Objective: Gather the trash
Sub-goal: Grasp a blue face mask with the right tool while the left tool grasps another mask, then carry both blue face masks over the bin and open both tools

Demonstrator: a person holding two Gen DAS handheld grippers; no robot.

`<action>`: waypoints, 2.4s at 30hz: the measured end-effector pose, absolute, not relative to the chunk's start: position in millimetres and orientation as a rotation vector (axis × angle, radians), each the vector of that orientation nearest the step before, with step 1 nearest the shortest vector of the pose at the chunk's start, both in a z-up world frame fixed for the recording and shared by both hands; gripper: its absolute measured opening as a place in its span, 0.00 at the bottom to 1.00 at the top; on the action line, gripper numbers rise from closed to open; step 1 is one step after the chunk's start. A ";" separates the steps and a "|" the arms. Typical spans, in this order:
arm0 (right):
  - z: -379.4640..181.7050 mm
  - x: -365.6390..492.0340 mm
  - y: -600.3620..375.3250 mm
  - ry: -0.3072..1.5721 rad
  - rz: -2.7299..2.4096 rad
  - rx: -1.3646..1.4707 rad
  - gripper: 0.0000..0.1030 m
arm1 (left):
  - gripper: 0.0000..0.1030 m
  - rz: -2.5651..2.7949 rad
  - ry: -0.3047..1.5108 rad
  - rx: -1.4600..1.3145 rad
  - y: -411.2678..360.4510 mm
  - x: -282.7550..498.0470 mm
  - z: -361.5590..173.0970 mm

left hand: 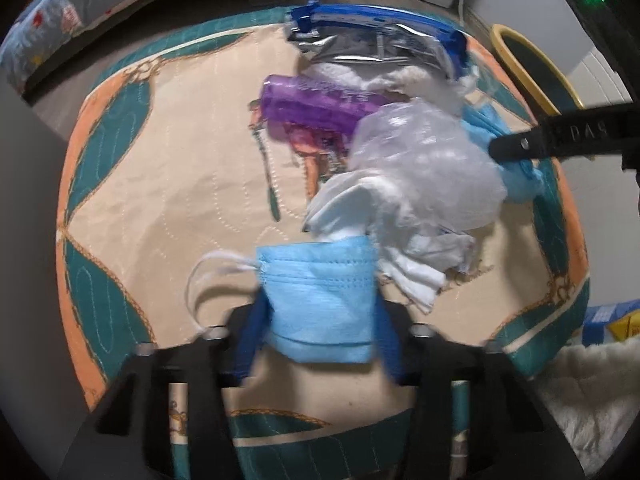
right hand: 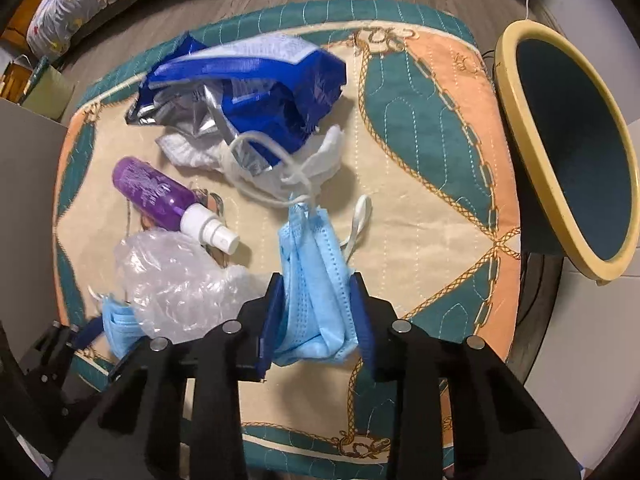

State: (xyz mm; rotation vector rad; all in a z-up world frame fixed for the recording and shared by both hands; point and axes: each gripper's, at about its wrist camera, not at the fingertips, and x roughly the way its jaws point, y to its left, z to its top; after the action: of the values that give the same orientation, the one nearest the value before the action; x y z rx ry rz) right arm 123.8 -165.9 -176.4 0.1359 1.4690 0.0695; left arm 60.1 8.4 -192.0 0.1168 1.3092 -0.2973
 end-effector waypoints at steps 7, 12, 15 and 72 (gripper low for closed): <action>-149.6 124.2 -171.4 1.399 0.110 0.166 0.26 | 0.29 -0.315 1.224 0.088 9.6 63.1 -162.2; -120.0 126.3 -179.4 1.314 0.150 0.225 0.26 | 0.29 -0.317 1.113 0.047 15.7 70.5 -128.0; -100.9 131.8 -181.5 1.264 0.164 0.225 0.26 | 0.29 -0.317 1.049 0.060 14.0 70.5 -110.9; -117.8 117.0 -474.9 1.114 -0.202 0.578 0.26 | 0.29 -0.723 0.946 0.256 -242.7 99.4 -88.3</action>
State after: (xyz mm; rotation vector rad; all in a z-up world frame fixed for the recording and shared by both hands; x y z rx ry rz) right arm 117.0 -474.9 -117.8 0.5777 1.1136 -0.2018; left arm 99.4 -242.7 -88.3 0.2561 0.9460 -0.7230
